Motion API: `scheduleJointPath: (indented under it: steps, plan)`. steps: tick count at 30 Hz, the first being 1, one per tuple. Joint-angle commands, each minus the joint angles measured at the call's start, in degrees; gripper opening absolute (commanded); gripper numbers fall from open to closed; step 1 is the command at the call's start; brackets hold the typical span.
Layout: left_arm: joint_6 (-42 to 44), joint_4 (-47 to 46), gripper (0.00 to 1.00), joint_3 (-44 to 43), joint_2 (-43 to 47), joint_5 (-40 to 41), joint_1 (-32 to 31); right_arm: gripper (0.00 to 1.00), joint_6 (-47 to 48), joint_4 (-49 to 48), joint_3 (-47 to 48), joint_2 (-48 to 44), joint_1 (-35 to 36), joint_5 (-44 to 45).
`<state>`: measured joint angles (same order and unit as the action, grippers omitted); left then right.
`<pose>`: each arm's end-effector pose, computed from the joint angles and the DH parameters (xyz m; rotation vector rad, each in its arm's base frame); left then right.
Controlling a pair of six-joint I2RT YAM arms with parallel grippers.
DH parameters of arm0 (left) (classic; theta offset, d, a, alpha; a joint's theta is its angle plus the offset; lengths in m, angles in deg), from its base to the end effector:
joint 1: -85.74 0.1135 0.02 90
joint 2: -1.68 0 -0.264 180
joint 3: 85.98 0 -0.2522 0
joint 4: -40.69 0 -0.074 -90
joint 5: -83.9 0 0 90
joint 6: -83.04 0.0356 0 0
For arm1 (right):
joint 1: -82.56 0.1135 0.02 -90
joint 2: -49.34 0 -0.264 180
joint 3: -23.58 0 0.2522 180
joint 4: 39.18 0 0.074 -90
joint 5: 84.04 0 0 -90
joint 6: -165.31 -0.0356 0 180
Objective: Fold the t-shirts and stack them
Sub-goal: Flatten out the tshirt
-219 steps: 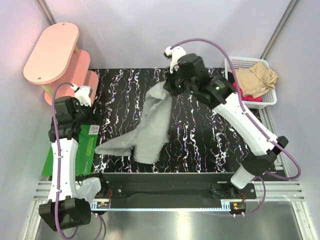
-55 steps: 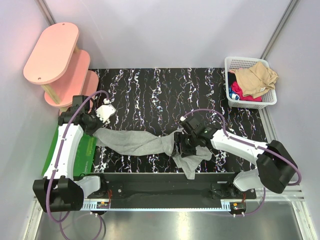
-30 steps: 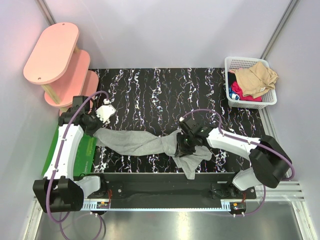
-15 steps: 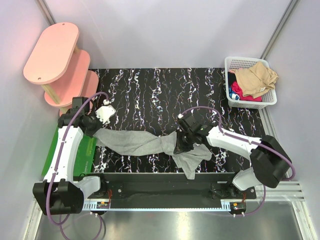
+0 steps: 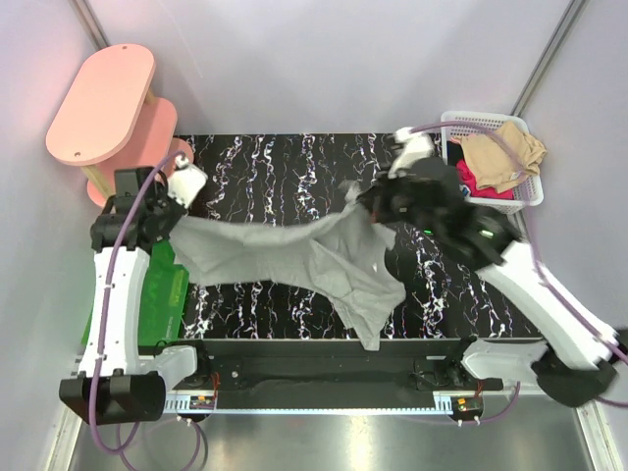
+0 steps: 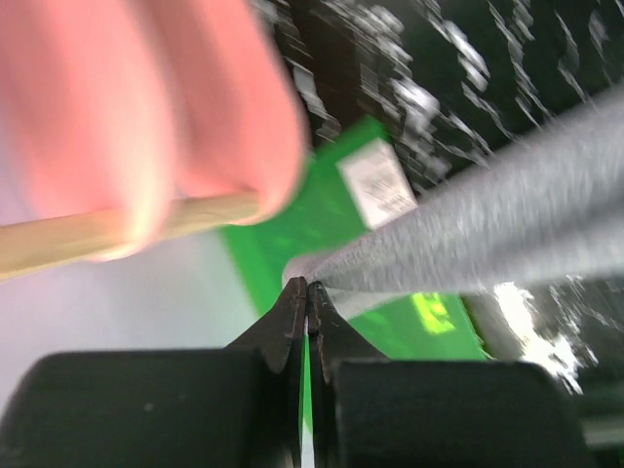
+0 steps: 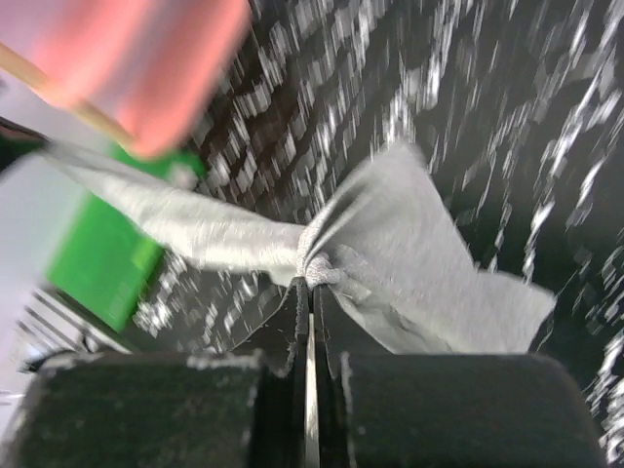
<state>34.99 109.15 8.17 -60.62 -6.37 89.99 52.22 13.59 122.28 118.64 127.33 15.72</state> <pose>0.2055 0.0151 0.3706 0.7738 2.2594 0.3838 0.1793 0.1693 0.4410 -0.2685 2.0044 0.5977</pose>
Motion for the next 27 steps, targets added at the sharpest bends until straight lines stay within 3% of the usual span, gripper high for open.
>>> scheduleJointPath:
  steps: [1,7,13,17,23,27]
  plan:
    - [-3.4,-2.4,0.0,-7.7,5.2,4.7,0.5,0.0,5.9,3.6,4.4,-9.3,0.0,5.1]
    - [-0.3,3.7,0.0,-13.3,10.7,5.0,0.5,0.0,4.7,6.6,7.7,-19.8,0.0,-0.3]
    - [2.5,9.5,0.0,-19.8,14.2,5.5,0.4,0.0,1.7,12.2,11.9,-24.4,0.1,-4.8]
    - [1.6,15.8,0.0,-23.2,14.0,0.6,0.5,0.0,2.3,12.7,11.9,-25.9,0.0,-3.0]
    - [-0.7,16.6,0.0,-12.5,11.2,-9.9,0.5,0.0,7.4,9.0,10.2,-20.7,0.1,11.1]
    - [-1.6,12.6,0.0,-3.5,3.5,-16.1,0.4,0.0,13.8,4.6,12.5,-7.1,-0.6,19.7]
